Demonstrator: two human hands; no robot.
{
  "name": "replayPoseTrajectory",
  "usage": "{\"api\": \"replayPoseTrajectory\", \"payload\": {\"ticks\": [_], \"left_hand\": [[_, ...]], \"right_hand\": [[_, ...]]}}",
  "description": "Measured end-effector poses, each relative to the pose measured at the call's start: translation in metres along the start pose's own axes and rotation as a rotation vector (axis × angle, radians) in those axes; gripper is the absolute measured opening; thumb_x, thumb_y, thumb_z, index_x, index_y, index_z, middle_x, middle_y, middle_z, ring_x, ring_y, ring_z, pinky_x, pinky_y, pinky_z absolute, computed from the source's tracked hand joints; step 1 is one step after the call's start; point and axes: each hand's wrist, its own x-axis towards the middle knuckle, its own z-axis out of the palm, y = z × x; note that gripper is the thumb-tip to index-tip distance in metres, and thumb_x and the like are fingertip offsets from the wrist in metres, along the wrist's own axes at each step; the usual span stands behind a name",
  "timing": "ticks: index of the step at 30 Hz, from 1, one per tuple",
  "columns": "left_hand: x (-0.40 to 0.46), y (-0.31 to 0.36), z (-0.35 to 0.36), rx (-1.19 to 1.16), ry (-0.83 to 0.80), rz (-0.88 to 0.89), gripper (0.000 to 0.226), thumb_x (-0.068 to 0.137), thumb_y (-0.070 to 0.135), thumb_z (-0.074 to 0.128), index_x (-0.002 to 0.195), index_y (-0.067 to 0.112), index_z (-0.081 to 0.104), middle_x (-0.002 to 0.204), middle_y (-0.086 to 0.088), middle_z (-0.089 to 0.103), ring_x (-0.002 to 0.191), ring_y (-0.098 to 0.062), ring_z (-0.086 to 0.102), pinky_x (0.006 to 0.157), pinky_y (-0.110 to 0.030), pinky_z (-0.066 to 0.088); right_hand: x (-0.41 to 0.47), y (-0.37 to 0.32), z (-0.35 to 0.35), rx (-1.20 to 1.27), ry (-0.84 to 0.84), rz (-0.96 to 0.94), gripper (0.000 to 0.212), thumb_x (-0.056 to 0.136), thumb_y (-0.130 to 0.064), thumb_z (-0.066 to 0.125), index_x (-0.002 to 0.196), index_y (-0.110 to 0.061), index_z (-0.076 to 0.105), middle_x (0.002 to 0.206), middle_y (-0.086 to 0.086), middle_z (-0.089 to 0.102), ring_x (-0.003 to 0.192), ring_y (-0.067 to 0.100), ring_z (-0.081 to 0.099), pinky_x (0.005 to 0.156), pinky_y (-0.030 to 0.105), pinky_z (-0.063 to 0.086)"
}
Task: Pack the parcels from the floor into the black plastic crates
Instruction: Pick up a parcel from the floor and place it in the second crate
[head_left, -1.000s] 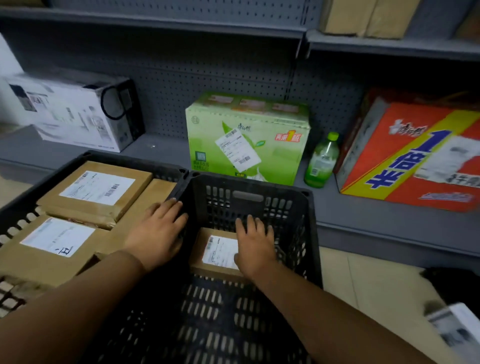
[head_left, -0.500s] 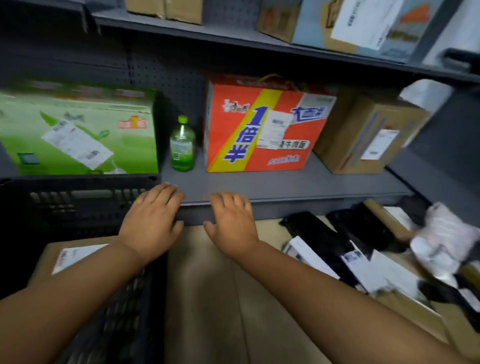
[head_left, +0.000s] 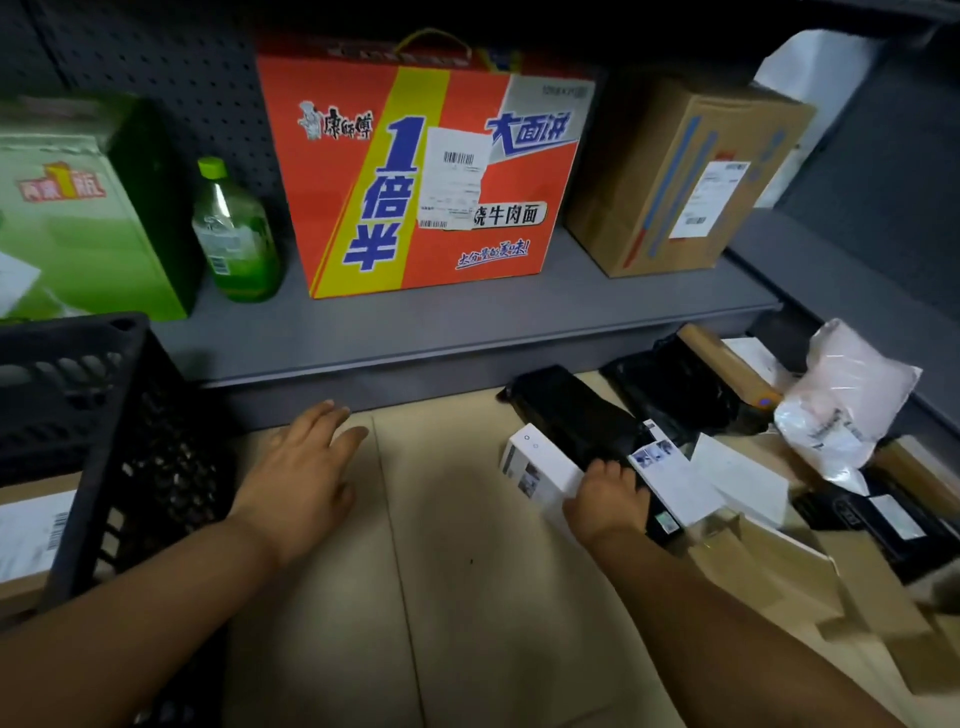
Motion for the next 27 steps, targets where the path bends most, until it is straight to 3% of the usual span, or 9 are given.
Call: {"api": "replayPoseTrajectory", "payload": {"ticks": [4, 8, 11, 14, 18, 23, 25, 27], "left_hand": [[-0.005, 0.004, 0.006, 0.011, -0.011, -0.005, 0.071, 0.038, 0.023, 0.089, 0.105, 0.01, 0.068, 0.112, -0.017, 0.064, 0.113, -0.03, 0.045, 0.079, -0.046, 0.053], [-0.01, 0.008, 0.006, -0.032, -0.104, -0.077, 0.066, 0.05, 0.02, 0.086, 0.112, 0.011, 0.066, 0.121, -0.017, 0.061, 0.118, -0.037, 0.052, 0.087, -0.046, 0.05], [-0.011, 0.012, -0.001, -0.105, -0.112, -0.14, 0.064, 0.073, 0.022, 0.071, 0.133, 0.015, 0.05, 0.141, -0.012, 0.044, 0.135, -0.031, 0.033, 0.103, -0.042, 0.037], [-0.009, 0.009, -0.013, -0.195, -0.141, -0.216, 0.072, 0.083, 0.025, 0.06, 0.146, 0.022, 0.025, 0.152, -0.004, 0.023, 0.139, -0.023, 0.018, 0.11, -0.032, 0.023], [-0.003, -0.004, -0.031, -0.392, -0.137, -0.351, 0.07, 0.091, 0.025, 0.056, 0.149, 0.017, 0.018, 0.152, -0.011, 0.023, 0.137, -0.028, 0.027, 0.111, -0.03, 0.022], [0.013, -0.033, -0.07, -0.827, -0.02, -0.658, 0.048, 0.101, 0.036, 0.034, 0.139, 0.008, 0.038, 0.139, -0.022, 0.045, 0.123, -0.036, 0.048, 0.103, -0.036, 0.039], [0.019, -0.043, -0.093, -1.201, 0.012, -0.826, 0.051, 0.099, 0.049, 0.028, 0.13, 0.014, 0.046, 0.119, -0.024, 0.056, 0.096, -0.037, 0.061, 0.077, -0.037, 0.057], [0.02, -0.049, -0.118, -1.479, 0.015, -0.916, 0.049, 0.095, 0.057, 0.03, 0.117, 0.017, 0.049, 0.094, -0.022, 0.06, 0.071, -0.032, 0.061, 0.049, -0.027, 0.055]], "right_hand": [[-0.003, 0.004, 0.021, 0.045, -0.086, 0.017, 0.067, 0.091, -0.037, 0.051, 0.142, -0.003, 0.024, 0.141, 0.012, 0.037, 0.129, 0.026, 0.036, 0.098, 0.038, 0.039], [-0.005, -0.004, 0.022, 0.112, -0.075, -0.02, 0.048, 0.089, -0.015, 0.052, 0.132, 0.0, 0.037, 0.136, 0.015, 0.043, 0.125, 0.027, 0.042, 0.098, 0.033, 0.041], [-0.008, -0.019, 0.014, 0.163, -0.052, -0.093, 0.041, 0.086, -0.014, 0.056, 0.124, -0.003, 0.045, 0.13, 0.014, 0.047, 0.12, 0.027, 0.045, 0.096, 0.032, 0.043], [-0.016, -0.044, -0.001, 0.215, -0.001, -0.186, 0.041, 0.086, -0.02, 0.06, 0.123, -0.007, 0.047, 0.127, 0.011, 0.049, 0.118, 0.025, 0.047, 0.094, 0.03, 0.045], [-0.035, -0.078, -0.035, 0.288, 0.114, -0.361, 0.043, 0.087, -0.023, 0.061, 0.124, -0.011, 0.044, 0.125, 0.008, 0.047, 0.117, 0.023, 0.044, 0.09, 0.031, 0.044], [-0.057, -0.118, -0.086, 0.372, 0.321, -0.559, 0.047, 0.082, -0.017, 0.062, 0.125, -0.011, 0.045, 0.12, 0.01, 0.047, 0.115, 0.027, 0.041, 0.084, 0.034, 0.041], [-0.063, -0.131, -0.109, 0.38, 0.412, -0.612, 0.048, 0.082, -0.015, 0.063, 0.127, -0.012, 0.046, 0.121, 0.01, 0.047, 0.116, 0.027, 0.04, 0.084, 0.035, 0.042], [-0.07, -0.142, -0.13, 0.382, 0.486, -0.643, 0.046, 0.081, -0.012, 0.064, 0.124, -0.015, 0.047, 0.12, 0.009, 0.046, 0.114, 0.025, 0.04, 0.082, 0.034, 0.043]]}}
